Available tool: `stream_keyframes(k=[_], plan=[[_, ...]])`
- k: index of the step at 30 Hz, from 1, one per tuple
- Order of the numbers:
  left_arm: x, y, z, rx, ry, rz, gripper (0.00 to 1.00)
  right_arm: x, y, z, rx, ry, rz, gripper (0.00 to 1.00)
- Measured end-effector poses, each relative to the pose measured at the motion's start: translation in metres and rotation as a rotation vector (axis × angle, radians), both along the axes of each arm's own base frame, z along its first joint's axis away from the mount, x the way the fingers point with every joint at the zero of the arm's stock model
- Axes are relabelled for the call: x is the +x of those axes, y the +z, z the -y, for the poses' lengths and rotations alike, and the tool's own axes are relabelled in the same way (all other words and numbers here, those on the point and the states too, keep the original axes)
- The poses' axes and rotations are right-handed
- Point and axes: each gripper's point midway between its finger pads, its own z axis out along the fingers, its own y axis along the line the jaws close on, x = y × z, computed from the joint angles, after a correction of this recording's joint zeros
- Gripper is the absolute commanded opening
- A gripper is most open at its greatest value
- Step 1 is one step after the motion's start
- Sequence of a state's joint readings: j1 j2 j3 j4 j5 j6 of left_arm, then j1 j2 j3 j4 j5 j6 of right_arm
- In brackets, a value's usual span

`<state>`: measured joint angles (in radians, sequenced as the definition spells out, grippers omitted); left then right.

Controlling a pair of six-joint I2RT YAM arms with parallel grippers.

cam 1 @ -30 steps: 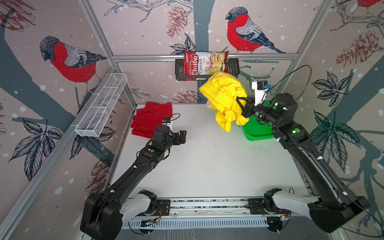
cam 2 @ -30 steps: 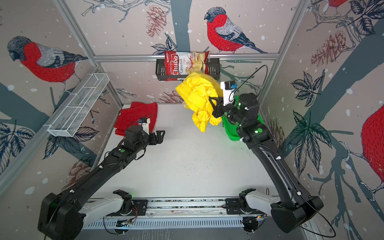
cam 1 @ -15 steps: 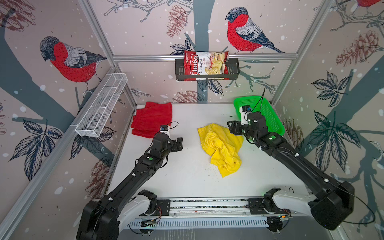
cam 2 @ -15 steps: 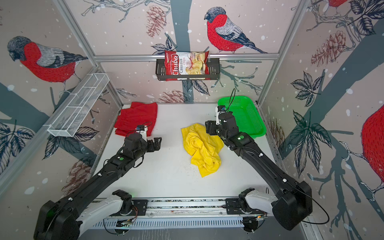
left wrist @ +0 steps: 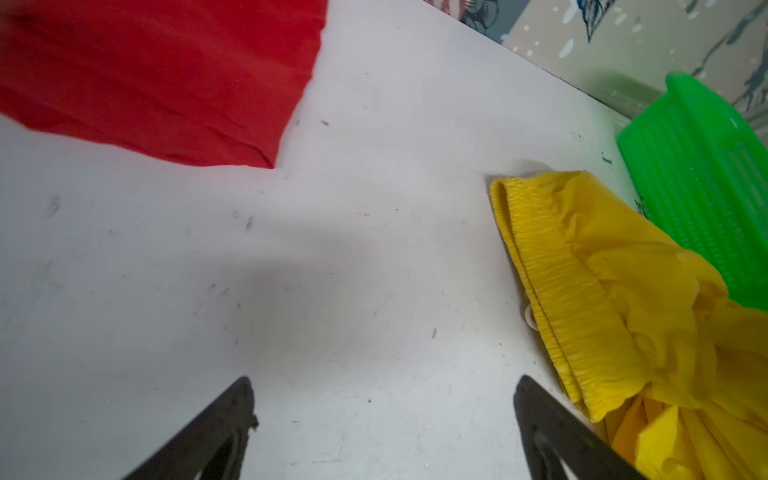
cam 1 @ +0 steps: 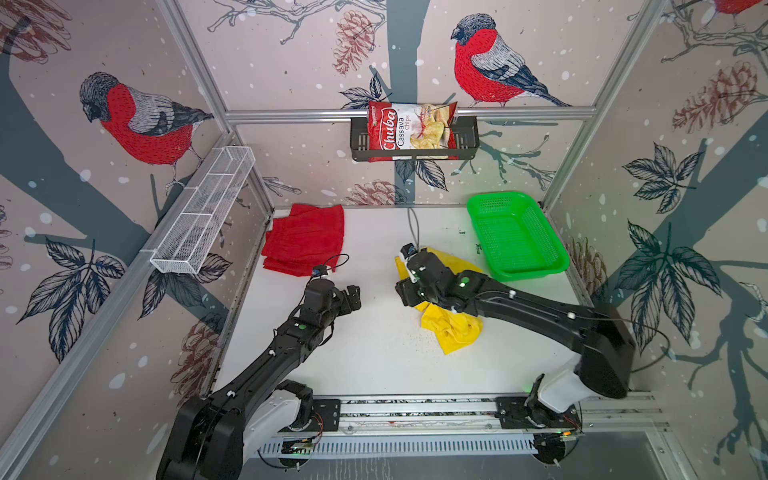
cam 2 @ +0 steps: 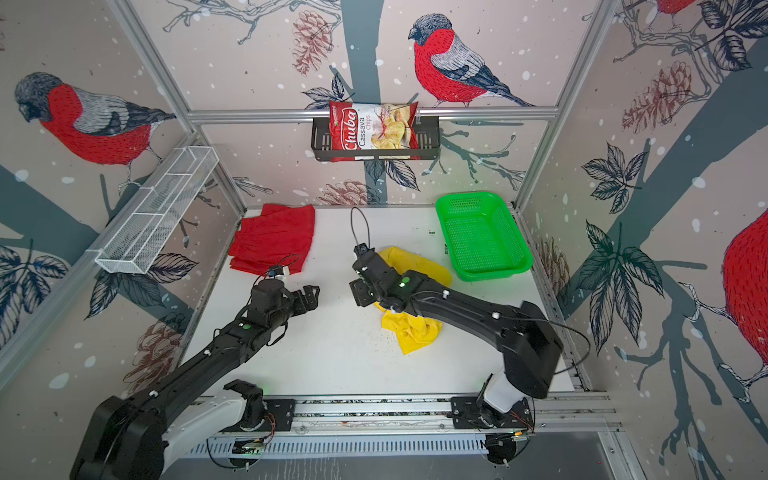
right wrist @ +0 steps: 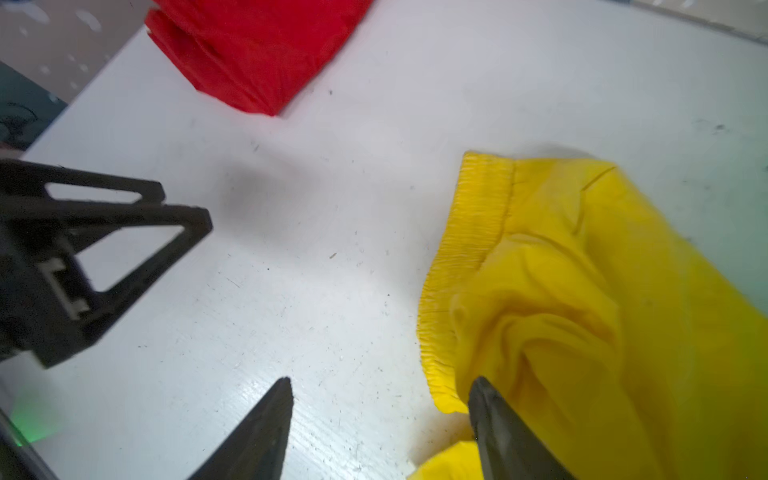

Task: Fold and stack the shorts
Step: 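Drop the yellow shorts onto the table center with the right gripper, then grasp the yellow shorts waistband with the right gripper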

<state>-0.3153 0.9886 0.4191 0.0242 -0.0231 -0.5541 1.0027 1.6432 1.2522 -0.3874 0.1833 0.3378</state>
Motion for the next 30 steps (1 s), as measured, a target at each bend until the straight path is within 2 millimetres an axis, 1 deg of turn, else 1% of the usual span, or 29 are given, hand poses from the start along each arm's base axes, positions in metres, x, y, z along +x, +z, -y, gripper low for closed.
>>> stream_keyframes(k=[1, 3, 5, 7, 11, 17, 19, 21, 23, 26, 28, 30], plan=[[-0.001, -0.001, -0.004, -0.013, 0.015, -0.002, 0.96, 0.001, -0.013, -0.006, -0.025, 0.000, -0.018, 0.70], [-0.002, -0.002, -0.008, -0.035, 0.030, 0.002, 0.96, 0.005, -0.038, -0.009, -0.087, -0.009, -0.049, 0.70], [-0.003, -0.001, -0.009, -0.047, 0.033, 0.008, 0.96, 0.010, -0.062, -0.007, -0.149, -0.031, -0.074, 0.71], [-0.004, 0.001, -0.008, -0.067, 0.032, 0.016, 0.96, 0.016, -0.081, -0.001, -0.202, -0.063, -0.094, 0.71], [-0.005, 0.003, -0.009, -0.069, 0.035, 0.023, 0.96, 0.029, -0.098, 0.005, -0.264, -0.106, -0.091, 0.71], [-0.005, 0.000, -0.009, -0.066, 0.036, 0.015, 0.96, 0.037, -0.113, 0.014, -0.321, -0.153, -0.091, 0.71], [-0.005, -0.002, -0.009, -0.062, 0.034, 0.009, 0.96, 0.038, -0.115, 0.016, -0.329, -0.159, -0.093, 0.71], [-0.005, -0.003, -0.009, -0.054, 0.030, 0.005, 0.96, 0.039, -0.109, 0.015, -0.323, -0.160, -0.082, 0.71], [-0.005, -0.005, -0.009, -0.048, 0.026, 0.001, 0.96, 0.037, -0.096, 0.012, -0.302, -0.152, -0.068, 0.71], [-0.004, -0.007, -0.009, -0.046, 0.026, -0.004, 0.96, 0.035, -0.066, 0.006, -0.244, -0.147, -0.034, 0.71], [-0.002, -0.006, -0.008, -0.049, 0.024, 0.001, 0.96, 0.038, -0.049, 0.009, -0.219, -0.165, -0.007, 0.72], [-0.002, -0.007, -0.008, -0.049, 0.023, 0.001, 0.96, 0.042, -0.044, 0.014, -0.223, -0.185, 0.010, 0.72]])
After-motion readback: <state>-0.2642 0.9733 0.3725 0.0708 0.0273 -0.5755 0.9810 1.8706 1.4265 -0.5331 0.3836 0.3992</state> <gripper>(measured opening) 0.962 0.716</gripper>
